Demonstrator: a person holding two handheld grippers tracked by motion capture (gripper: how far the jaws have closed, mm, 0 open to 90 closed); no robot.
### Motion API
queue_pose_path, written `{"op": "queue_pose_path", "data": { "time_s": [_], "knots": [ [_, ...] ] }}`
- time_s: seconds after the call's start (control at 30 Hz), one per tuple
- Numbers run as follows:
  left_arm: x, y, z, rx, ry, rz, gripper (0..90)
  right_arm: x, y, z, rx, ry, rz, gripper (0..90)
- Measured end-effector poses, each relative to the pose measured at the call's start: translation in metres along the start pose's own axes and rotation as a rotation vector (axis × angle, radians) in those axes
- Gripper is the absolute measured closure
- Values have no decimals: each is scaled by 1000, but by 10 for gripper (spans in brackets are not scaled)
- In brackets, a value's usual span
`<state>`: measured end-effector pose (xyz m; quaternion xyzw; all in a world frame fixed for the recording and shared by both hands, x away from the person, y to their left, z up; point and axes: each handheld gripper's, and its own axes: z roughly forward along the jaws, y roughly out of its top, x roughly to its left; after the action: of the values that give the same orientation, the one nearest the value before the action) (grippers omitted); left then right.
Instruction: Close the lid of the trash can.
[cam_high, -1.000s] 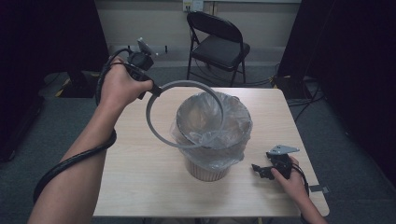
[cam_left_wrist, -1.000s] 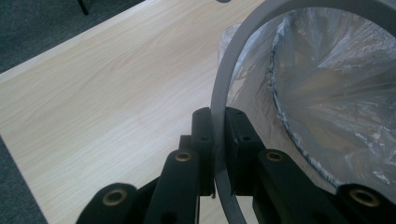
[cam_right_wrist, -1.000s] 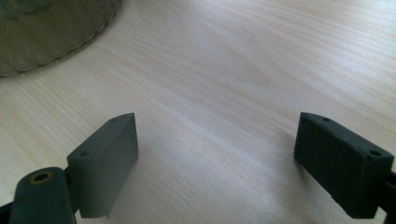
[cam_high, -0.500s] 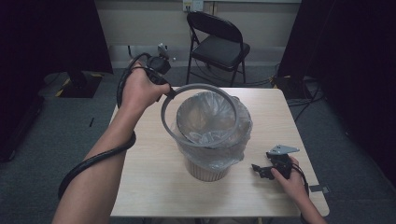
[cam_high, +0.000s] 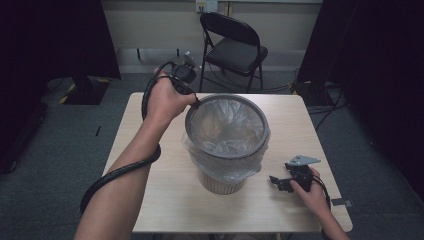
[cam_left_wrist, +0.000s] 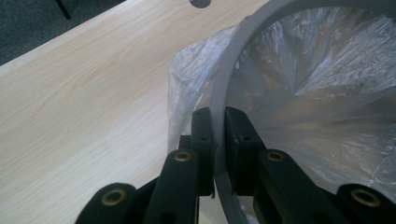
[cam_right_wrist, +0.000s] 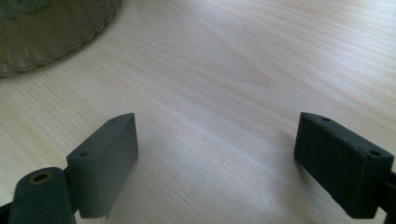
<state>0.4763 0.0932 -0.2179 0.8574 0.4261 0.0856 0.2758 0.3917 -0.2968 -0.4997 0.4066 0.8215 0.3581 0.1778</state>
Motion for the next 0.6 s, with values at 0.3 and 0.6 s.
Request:
{"op": "queue_pose_path", "data": {
  "time_s": [0.3, 0.6],
  "knots": [
    [-4, -1, 5, -2, 9, 6, 828, 0, 0, 0, 0, 1, 0, 130],
    [-5, -1, 7, 0, 21, 21, 827, 0, 0, 0, -1, 0, -1, 129]
  ]
}}
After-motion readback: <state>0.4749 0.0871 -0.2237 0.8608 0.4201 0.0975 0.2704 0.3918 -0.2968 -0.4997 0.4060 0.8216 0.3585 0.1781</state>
